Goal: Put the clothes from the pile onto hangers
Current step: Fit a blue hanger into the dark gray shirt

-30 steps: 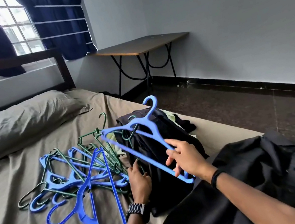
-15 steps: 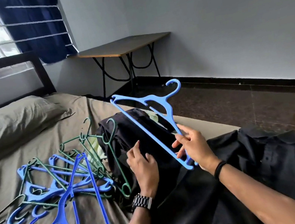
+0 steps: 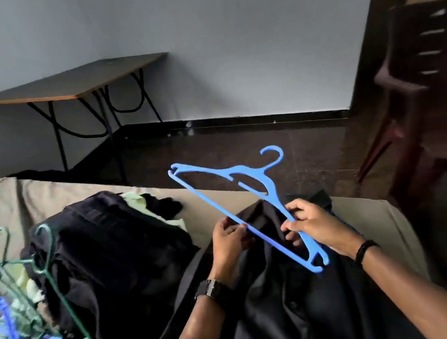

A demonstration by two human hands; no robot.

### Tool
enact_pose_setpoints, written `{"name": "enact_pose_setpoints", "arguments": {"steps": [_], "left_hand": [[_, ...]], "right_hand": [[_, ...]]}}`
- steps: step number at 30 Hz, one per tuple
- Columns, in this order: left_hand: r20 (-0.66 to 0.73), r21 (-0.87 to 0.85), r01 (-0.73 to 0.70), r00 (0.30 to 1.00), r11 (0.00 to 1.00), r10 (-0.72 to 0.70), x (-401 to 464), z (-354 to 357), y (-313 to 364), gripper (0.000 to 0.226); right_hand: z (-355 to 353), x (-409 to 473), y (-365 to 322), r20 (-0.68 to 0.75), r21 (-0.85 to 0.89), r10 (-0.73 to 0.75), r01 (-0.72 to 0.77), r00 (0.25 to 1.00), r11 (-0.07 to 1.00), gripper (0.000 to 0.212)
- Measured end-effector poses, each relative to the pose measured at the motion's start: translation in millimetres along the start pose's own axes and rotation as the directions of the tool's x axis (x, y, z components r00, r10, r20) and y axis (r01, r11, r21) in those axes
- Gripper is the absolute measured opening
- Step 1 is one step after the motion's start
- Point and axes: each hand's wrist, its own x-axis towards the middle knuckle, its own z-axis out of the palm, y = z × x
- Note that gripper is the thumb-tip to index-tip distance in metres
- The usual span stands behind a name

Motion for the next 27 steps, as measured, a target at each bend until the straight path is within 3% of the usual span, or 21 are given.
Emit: {"name": "enact_pose_setpoints", "arguments": {"steps": [2,5,7,9,12,15,18,22,24,27], "left_hand": [[0.078,-0.005,0.069,0.995,0.998,-0.069,1.0,28.6,-9.2,0.017],[0.172,0.104,0.112,0.977,0.988,-0.129,4.5,66.7,-27.9,0.016],[0.211,0.173,0.142,0.961,0.975,-0.178,7.9,88.1,-41.2,0.016],[0.235,0.209,0.173,0.947,0.962,-0.221,11.2,105.2,-48.7,0.012],[0.3,0.283,0.178,0.917,0.942,-0.264,19.1,122.0,-50.8,0.008],[0.262,0.439,0.063,0.945,0.896,-0.194,38.9,127.3,-45.4,0.011],[0.157,0.655,-0.151,0.986,0.74,0.062,71.8,122.5,-38.3,0.02],[0.114,0.834,-0.231,0.961,0.502,0.253,111.9,108.9,-32.4,0.024],[0.107,0.876,-0.208,0.964,0.436,0.245,124.4,105.3,-30.7,0.031],[0.086,0.87,-0.163,0.98,0.465,0.182,134.1,104.0,-31.2,0.042]], "right_hand": [[-30.9,2.4,8.4,0.018,-0.047,0.091,-0.09,0.996,0.995,0.028],[-63.6,10.4,20.0,0.005,0.018,0.234,-0.234,0.972,0.972,0.023],[-78.6,19.1,28.1,-0.065,0.095,0.297,-0.291,0.953,0.952,0.006],[-89.1,31.6,40.0,-0.182,0.13,0.296,-0.275,0.938,0.953,0.014],[-97.2,45.6,50.2,-0.353,0.111,0.234,-0.208,0.906,0.972,0.019],[-109.2,52.9,47.2,-0.499,-0.121,0.024,-0.097,0.866,0.988,0.021],[-131.0,56.0,37.3,-0.533,-0.345,-0.167,-0.033,0.83,0.938,0.018],[-161.2,52.2,25.7,-0.538,-0.409,-0.279,0.044,0.795,0.912,0.009],[-171.9,46.9,21.3,-0.553,-0.432,-0.324,0.069,0.768,0.899,0.006],[-182.8,41.9,23.8,-0.592,-0.445,-0.36,0.079,0.721,0.892,0.013]]}}
